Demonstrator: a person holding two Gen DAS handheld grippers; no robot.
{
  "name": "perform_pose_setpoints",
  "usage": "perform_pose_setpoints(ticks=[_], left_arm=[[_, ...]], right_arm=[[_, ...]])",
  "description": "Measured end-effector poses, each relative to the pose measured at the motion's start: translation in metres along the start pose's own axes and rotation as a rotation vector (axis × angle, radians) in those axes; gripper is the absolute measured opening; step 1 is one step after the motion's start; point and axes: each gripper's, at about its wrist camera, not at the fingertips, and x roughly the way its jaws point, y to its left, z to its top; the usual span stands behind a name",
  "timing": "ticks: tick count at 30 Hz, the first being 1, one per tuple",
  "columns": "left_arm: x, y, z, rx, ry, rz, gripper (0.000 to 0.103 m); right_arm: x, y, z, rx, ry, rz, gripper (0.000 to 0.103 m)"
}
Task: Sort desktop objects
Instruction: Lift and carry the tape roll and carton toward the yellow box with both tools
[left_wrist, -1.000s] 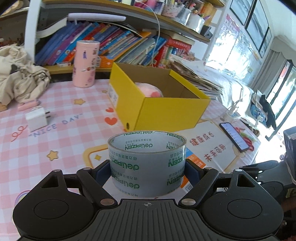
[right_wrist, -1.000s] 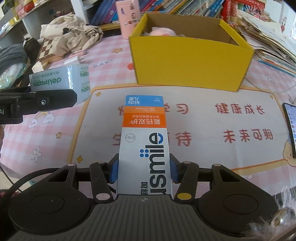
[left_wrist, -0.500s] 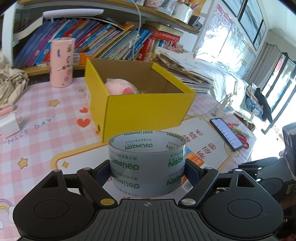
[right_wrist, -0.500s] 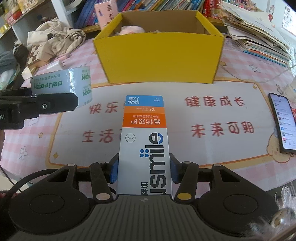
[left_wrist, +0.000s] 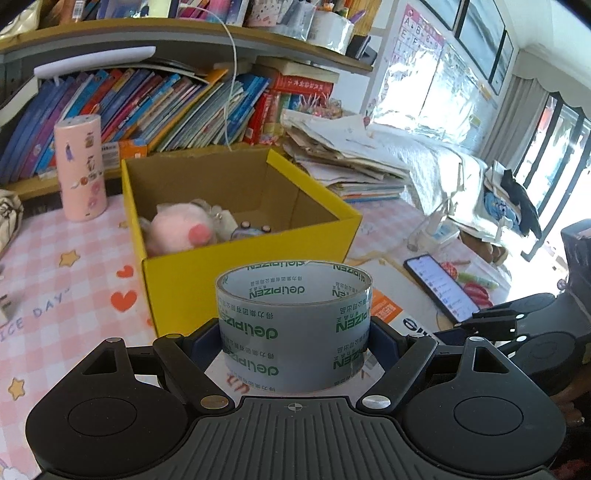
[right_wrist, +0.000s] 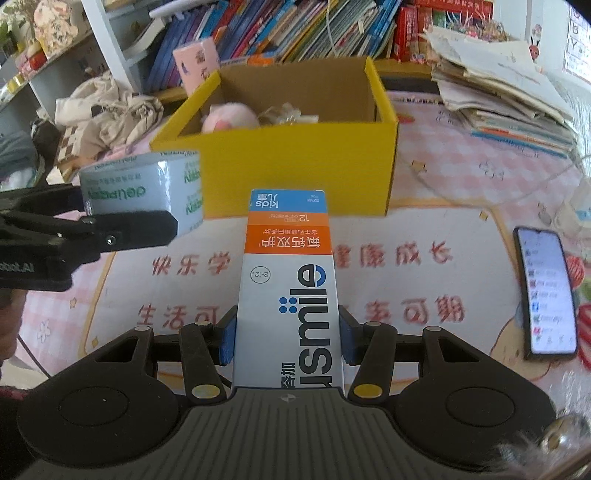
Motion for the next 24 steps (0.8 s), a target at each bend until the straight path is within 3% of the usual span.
perform_pose_setpoints(ticks=[17, 24], left_arm=[[0.000, -0.013, 0.050, -0.042, -0.133, 0.024, 0.084], [0.009, 0.002, 0.073, -0.027, -0.161, 0.120, 0.084]], right_arm=[[-0.030, -0.029, 0.058, -0.063, -0.123, 0.144, 0.049], [-0.010, -0.030, 0.104, -0.123, -0.165, 0.181, 0.049]])
